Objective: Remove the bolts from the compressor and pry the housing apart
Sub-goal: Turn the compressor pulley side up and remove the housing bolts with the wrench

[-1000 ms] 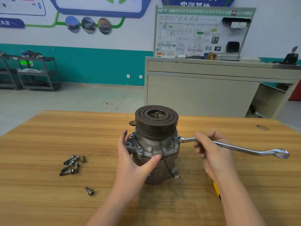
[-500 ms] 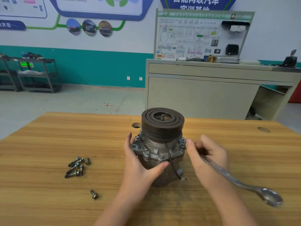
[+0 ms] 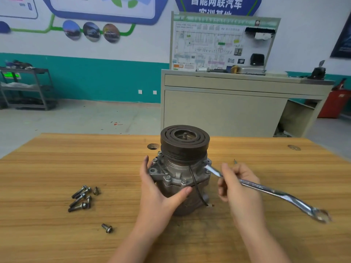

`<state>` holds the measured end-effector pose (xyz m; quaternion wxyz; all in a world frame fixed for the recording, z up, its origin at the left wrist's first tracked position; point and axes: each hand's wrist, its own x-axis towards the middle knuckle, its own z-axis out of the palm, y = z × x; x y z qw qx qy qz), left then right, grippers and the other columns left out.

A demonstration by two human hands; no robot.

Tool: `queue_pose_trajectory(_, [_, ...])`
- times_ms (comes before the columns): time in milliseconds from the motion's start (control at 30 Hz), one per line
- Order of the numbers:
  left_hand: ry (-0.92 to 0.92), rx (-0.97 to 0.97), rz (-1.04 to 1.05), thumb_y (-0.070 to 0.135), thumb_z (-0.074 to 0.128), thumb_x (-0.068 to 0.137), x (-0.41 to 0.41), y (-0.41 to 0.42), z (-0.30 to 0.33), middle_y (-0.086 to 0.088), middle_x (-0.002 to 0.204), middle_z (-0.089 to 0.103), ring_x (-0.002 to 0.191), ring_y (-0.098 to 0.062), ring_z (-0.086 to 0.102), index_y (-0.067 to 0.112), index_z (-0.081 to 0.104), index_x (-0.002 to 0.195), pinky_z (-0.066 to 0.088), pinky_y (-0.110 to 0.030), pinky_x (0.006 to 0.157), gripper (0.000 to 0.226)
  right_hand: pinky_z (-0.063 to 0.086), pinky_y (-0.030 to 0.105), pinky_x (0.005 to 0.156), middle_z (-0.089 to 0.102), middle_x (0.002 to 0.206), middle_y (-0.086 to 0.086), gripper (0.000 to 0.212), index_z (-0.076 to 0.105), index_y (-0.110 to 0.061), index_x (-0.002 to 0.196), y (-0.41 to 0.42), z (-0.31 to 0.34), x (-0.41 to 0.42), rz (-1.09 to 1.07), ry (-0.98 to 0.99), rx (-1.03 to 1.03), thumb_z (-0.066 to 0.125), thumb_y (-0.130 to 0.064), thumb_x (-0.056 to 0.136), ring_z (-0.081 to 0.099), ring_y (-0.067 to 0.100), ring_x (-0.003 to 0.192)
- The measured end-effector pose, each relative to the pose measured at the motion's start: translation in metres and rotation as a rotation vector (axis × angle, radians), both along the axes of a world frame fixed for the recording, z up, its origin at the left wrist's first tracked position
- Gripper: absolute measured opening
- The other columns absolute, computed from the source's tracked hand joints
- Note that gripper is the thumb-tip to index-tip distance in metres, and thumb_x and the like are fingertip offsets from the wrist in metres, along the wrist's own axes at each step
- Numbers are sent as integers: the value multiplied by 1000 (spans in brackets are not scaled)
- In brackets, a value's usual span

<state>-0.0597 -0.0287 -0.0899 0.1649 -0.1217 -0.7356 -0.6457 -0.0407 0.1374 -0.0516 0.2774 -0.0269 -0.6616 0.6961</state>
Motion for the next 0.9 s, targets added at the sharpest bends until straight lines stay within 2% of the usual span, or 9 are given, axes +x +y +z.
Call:
queue_pose_trajectory(100, [17,-6,7,58,84,54,-2,-1,-1,14,147,30,136,1,32,60,-3,134,25,-29,117,118,36,17,38,55,47,3,35,47,-20,62,1,14,-5,-73,173,64,54,-24,96,44,11,35])
queue_pose_trajectory(167, [30,-18,16,61,85,54,-3,-1,-2,13,149,28,138,-2,30,61,-3,134,24,-34,119,119,35,16,39,53,44,5,42,46,-12,61,0,17,-9,-115,222,108,52,-39,92,43,9,33])
queue_pose_trajectory(267, [46,-27,29,64,80,50,-6,-1,-4,15,147,28,137,-3,31,61,-2,136,26,-37,119,118,34,15,39,50,42,3,44,53,-22,60,-1,12,-11,-163,190,78,44,-52,90,42,7,36])
queue_pose_trajectory(400, [63,-57,21,68,81,50,-9,-3,-6,13,148,25,139,-7,29,51,-1,144,24,-37,119,125,30,14,34,48,40,2,44,58,-26,62,-3,5,-10,-162,205,-43,41,-42,99,39,7,32])
queue_pose_trajectory(533, [75,-87,26,67,77,51,-8,-5,-6,18,145,20,140,-5,25,48,-1,145,20,-27,116,124,31,15,33,53,43,2,41,51,-21,57,-7,7,-5,-99,193,-83,57,-56,78,44,10,31])
queue_pose_trajectory(633, [69,-115,27,70,75,49,-9,-6,-5,19,145,17,140,-6,22,49,-4,145,19,-27,115,126,36,19,34,56,46,7,39,47,-23,56,-6,3,-6,-21,226,-62,64,-35,89,50,17,33])
queue_pose_trajectory(733, [69,-119,36,68,76,49,-9,-6,-4,15,150,17,141,-8,22,45,-4,147,19,-29,117,129,41,24,35,60,50,10,36,53,-22,61,-7,-2,-7,1,235,16,55,-32,95,56,20,36])
queue_pose_trajectory(833, [85,-90,45,56,83,54,-8,-2,-3,15,146,19,139,-7,23,39,-3,149,18,-26,115,129,45,27,45,59,51,1,45,51,-24,58,-9,-4,-4,-171,252,238,54,-58,87,56,14,42])
queue_pose_trajectory(900, [90,-36,56,52,89,53,-7,3,-1,12,145,20,139,-8,25,35,0,150,19,-28,117,133,37,17,50,51,50,-7,49,45,-29,53,-10,-4,-1,-320,310,416,53,-68,82,48,8,48])
